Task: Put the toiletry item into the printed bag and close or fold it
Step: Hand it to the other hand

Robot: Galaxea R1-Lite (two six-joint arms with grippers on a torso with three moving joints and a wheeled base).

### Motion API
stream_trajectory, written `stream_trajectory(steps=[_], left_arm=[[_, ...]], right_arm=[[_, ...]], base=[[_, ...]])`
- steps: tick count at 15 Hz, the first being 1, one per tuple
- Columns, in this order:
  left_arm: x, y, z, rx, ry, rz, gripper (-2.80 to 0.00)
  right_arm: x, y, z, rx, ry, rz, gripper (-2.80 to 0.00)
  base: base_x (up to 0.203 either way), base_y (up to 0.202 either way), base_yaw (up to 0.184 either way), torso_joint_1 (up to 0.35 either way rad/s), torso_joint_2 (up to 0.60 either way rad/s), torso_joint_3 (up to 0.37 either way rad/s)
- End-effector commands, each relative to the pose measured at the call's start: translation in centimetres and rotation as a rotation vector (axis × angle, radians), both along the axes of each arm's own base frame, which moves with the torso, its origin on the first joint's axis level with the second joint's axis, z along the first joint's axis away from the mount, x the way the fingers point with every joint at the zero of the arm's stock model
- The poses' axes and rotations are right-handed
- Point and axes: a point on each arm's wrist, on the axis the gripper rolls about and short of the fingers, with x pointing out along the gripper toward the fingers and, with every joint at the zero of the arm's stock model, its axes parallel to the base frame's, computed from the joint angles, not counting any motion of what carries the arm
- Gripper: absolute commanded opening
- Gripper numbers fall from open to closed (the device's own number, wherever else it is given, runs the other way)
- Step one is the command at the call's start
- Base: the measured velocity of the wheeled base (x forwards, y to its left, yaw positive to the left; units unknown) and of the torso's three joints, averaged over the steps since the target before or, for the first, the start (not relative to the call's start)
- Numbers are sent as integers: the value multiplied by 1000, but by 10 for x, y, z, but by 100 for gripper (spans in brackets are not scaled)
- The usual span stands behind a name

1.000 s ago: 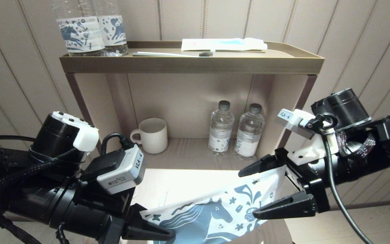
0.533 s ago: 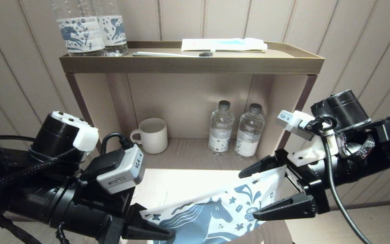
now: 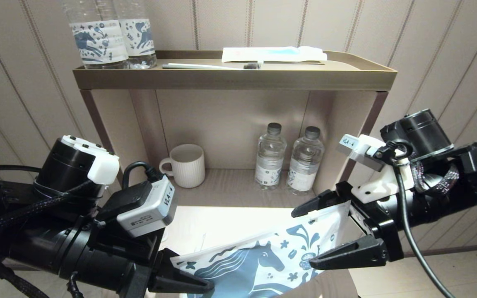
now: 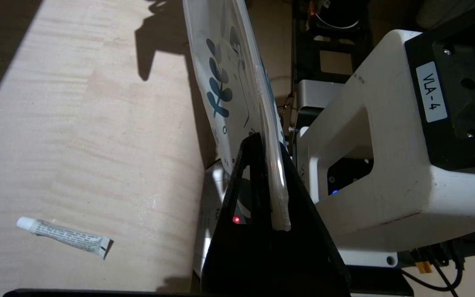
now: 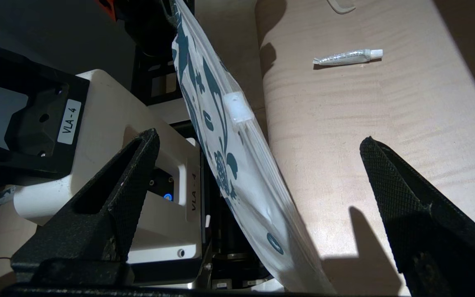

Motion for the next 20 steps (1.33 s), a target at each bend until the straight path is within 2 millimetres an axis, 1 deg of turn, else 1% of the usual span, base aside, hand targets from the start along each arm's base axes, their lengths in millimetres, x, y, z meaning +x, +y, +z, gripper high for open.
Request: stream_trajectory(steps=[1,2,3,5,19,20], left_arm=[[0,0,0,-4,-2,-4,-280],[0,0,1,-4,-3,-5,-280],[-1,0,0,-2,1,-5,-280],[0,0,0,-3,-1,-4,-280],[-1,0,-2,-21,22,-38,-280],[-2,1,-3,-20,23,-37,0]], right_arm=[[-1,0,0,2,2,4,0],[-1,-1,-1,-1,6,3,0],[-2,-1,-2,-3,6,2,-280],[-1,-1,0,5,-1,5,-280],[-4,-1,0,8,-3,15,-280],[-4,-1,0,8,-2,14,-280]], base=[[0,0,0,0,0,0],[0,0,0,0,0,0],[0,0,0,0,0,0],[0,0,0,0,0,0],[0,0,0,0,0,0],[0,0,0,0,0,0]])
